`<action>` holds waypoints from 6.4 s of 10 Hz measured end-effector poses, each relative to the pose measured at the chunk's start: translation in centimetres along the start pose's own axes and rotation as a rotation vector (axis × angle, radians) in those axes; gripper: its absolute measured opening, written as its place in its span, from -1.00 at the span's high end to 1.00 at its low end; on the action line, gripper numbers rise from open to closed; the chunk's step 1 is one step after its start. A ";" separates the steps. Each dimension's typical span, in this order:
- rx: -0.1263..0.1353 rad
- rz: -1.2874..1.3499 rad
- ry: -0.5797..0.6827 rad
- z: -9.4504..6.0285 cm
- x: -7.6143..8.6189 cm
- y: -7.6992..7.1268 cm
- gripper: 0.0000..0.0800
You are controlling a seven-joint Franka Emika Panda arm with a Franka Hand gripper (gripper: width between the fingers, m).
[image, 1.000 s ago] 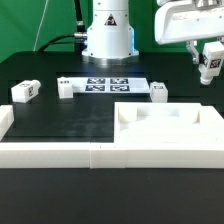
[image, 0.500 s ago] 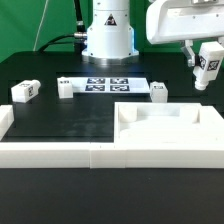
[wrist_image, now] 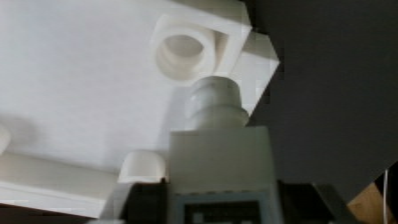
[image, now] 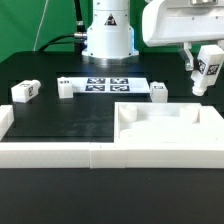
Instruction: Assemble one leg
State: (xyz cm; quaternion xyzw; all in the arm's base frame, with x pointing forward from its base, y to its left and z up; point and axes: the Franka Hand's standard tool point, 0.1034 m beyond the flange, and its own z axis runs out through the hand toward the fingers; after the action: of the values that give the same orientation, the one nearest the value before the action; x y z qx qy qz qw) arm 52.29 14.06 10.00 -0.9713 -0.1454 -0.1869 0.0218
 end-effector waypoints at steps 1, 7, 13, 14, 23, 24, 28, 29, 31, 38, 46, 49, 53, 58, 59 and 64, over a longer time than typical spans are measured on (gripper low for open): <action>-0.004 -0.028 0.006 0.4 0.1 0.5 0.27; -0.030 -0.008 0.012 3.4 6.0 5.3 0.27; -0.055 -0.019 0.122 3.3 5.1 6.2 0.27; -0.054 -0.019 0.122 3.3 5.7 6.2 0.27; -0.045 -0.023 0.142 6.5 7.6 5.0 0.27; -0.044 -0.024 0.139 6.6 7.4 4.9 0.27; -0.049 0.014 0.164 7.0 6.3 4.6 0.27; -0.051 0.052 0.173 7.1 5.8 4.7 0.27; -0.056 0.066 0.193 7.1 5.7 4.6 0.27; -0.056 0.063 0.192 7.1 5.7 4.6 -0.61; -0.046 0.038 0.134 4.9 7.0 5.4 -0.62; 0.009 0.052 -0.082 5.1 6.8 4.8 -0.62; 0.045 0.080 -0.282 5.8 7.5 5.7 -0.62; 0.044 0.080 -0.282 5.9 7.4 5.7 -0.16; 0.044 0.080 -0.282 5.9 7.4 5.7 -0.16; 0.028 0.263 -0.281 6.0 7.3 5.5 0.27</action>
Offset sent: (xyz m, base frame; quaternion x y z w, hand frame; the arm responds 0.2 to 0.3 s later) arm 0.0467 -0.0043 -0.0010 0.0321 -0.0026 0.0297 0.9990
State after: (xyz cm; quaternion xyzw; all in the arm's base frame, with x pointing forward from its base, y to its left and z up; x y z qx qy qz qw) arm 62.55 11.35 7.21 -0.9981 -0.0214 -0.0432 0.0392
